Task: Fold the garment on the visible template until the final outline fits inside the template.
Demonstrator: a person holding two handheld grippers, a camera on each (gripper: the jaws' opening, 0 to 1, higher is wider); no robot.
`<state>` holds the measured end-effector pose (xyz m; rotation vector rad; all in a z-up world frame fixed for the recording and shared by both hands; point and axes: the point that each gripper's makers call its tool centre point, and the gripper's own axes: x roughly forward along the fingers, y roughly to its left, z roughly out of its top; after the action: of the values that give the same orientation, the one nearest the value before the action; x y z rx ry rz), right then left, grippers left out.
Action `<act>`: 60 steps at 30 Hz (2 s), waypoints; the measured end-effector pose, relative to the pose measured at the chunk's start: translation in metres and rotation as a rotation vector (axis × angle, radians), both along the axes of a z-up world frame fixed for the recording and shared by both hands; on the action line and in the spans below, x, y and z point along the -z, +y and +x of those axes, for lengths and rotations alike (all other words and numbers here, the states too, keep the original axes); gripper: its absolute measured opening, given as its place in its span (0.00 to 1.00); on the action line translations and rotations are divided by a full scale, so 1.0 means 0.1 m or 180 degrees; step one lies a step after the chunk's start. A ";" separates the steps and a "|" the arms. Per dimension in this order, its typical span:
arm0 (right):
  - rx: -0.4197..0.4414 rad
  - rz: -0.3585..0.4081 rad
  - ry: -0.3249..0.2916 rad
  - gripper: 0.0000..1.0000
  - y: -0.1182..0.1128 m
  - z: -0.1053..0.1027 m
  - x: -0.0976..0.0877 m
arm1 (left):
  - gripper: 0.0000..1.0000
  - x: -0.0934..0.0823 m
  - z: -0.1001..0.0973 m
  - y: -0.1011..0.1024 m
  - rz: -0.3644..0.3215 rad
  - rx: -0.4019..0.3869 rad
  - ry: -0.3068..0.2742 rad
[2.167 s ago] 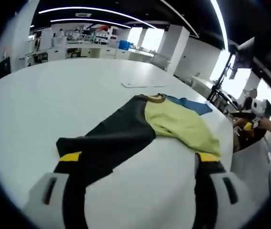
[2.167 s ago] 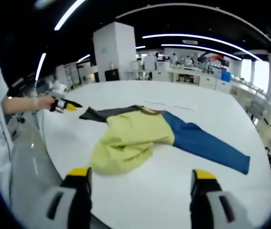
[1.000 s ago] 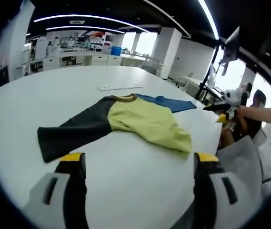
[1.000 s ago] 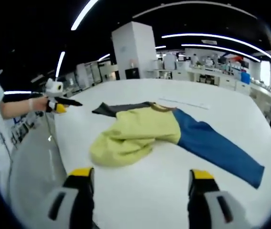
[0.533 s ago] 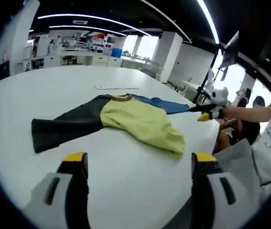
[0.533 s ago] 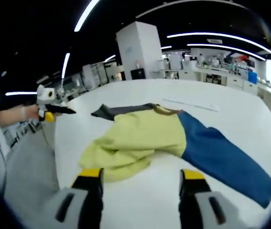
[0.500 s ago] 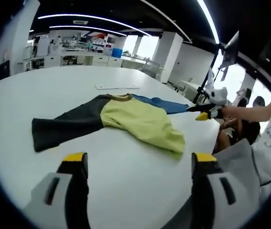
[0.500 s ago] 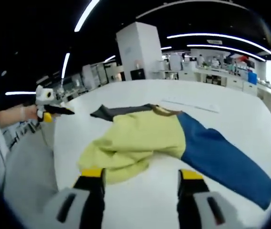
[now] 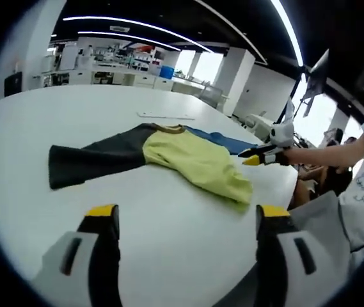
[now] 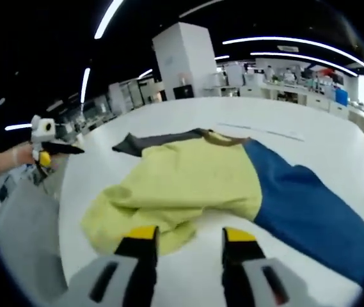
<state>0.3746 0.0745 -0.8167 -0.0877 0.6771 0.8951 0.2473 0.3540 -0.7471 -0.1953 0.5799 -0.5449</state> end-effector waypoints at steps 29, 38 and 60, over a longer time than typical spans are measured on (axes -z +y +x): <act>-0.0163 -0.0051 0.0381 0.10 0.12 0.09 0.28 | 0.83 0.06 -0.12 0.04 -0.0031 -0.0055 0.0024; -0.0098 0.0052 0.0492 0.00 0.12 0.09 0.27 | 0.83 0.09 -0.16 0.06 -0.0057 -0.0083 0.0042; 0.0206 0.0251 0.0498 0.00 -0.45 -0.45 -0.06 | 0.80 0.16 -0.07 -0.14 -0.0151 0.0057 0.0038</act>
<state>0.3293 0.0299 -0.8106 0.0749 0.7849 0.8713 0.2402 0.3404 -0.7629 -0.2385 0.5811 -0.5755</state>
